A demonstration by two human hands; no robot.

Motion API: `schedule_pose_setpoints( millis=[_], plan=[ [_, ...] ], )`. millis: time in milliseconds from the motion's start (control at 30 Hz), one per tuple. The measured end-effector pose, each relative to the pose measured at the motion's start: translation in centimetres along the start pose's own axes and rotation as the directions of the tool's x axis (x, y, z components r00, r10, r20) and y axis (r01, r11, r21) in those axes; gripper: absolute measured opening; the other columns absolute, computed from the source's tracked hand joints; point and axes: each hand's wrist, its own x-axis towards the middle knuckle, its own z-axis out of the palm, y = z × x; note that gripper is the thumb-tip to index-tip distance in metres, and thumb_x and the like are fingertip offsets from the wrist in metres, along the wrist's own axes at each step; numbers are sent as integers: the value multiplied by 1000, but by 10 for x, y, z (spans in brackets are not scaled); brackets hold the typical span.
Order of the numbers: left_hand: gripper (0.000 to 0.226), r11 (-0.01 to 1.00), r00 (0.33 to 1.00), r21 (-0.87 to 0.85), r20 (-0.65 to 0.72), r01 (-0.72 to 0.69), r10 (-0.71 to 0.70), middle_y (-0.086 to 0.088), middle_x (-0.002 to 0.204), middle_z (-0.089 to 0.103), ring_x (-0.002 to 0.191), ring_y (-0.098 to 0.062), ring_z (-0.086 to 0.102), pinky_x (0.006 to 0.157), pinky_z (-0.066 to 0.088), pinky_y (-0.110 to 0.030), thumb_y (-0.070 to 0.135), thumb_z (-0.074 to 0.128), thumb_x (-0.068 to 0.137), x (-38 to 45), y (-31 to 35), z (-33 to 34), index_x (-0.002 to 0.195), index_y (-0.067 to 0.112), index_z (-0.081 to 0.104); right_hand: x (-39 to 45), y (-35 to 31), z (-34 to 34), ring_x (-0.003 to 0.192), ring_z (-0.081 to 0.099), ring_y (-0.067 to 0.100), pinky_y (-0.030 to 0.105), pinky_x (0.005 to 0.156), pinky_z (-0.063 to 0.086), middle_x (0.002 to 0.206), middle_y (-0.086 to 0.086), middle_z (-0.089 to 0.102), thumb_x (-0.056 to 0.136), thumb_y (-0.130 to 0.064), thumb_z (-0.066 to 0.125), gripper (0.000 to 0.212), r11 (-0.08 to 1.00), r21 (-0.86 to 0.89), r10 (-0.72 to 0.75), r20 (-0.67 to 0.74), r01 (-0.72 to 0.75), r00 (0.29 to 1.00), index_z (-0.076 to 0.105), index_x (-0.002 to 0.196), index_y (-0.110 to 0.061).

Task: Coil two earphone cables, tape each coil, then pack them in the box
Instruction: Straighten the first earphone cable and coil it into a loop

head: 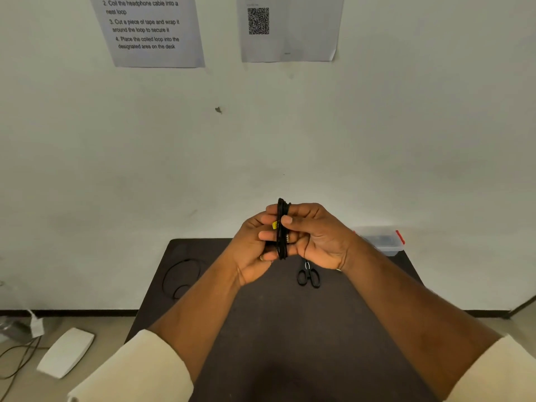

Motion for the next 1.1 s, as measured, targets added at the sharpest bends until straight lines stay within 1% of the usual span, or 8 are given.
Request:
schedule_pose_setpoints(
  millis=[133,300,433,500,667,800,933,1100],
  plan=[
    [19,986,979,132,-158,-105,125,-1,64,65,69,-17,66,61,59,-35,4,55,94,-3,-2,6,91,11,72,3,0,-2,92,72,30,51,70,59,101,11,74,80,-16,72,31,999,-17,-40,-37,40,998,71,110,-10],
    [36,894,962,433,-179,-112,207,4,53,55,58,-12,59,52,53,-27,2,51,94,-5,-1,5,68,21,68,4,9,-6,68,68,19,43,63,58,84,9,71,81,-14,67,31,999,6,-46,-55,46,997,70,111,-6],
    [36,930,975,354,-152,-97,159,0,58,60,53,-9,56,49,47,-22,4,50,96,-5,-1,4,72,22,70,5,12,-10,56,57,11,32,59,56,71,4,62,85,-12,62,29,998,55,-37,-48,40,998,69,112,-3],
    [29,932,971,346,-167,-104,171,-3,63,64,58,-10,61,52,49,-23,7,50,97,-2,-4,4,82,20,73,8,13,-10,53,50,9,30,59,53,68,2,55,89,-10,56,27,998,49,-37,-76,41,996,68,112,-2],
    [35,944,951,283,-202,-172,234,-11,76,72,72,-18,67,65,53,-25,7,42,95,3,-12,6,85,13,75,13,12,-10,48,35,8,24,50,40,64,0,42,96,-10,47,26,995,77,-43,-225,62,973,69,108,-2],
    [41,958,952,231,-214,-169,220,-18,82,70,70,-23,65,72,54,-33,28,39,85,8,-13,9,90,3,71,17,9,-9,46,32,7,21,44,29,62,0,38,99,-8,43,25,992,83,-64,-338,98,939,67,103,-3],
    [39,907,918,351,-228,-232,324,-8,74,72,63,-15,66,63,54,-22,37,49,99,11,-17,13,83,10,72,17,7,-7,48,33,7,20,43,28,62,0,40,100,-9,44,23,995,47,-68,-372,92,926,67,102,-5],
    [26,873,861,397,-297,-282,413,-3,69,66,61,-17,56,61,52,-32,29,57,96,13,-22,9,84,12,73,13,4,-9,49,33,7,21,45,29,60,-1,41,100,-9,43,26,996,-35,-93,-395,86,914,69,102,-5]
  ],
)
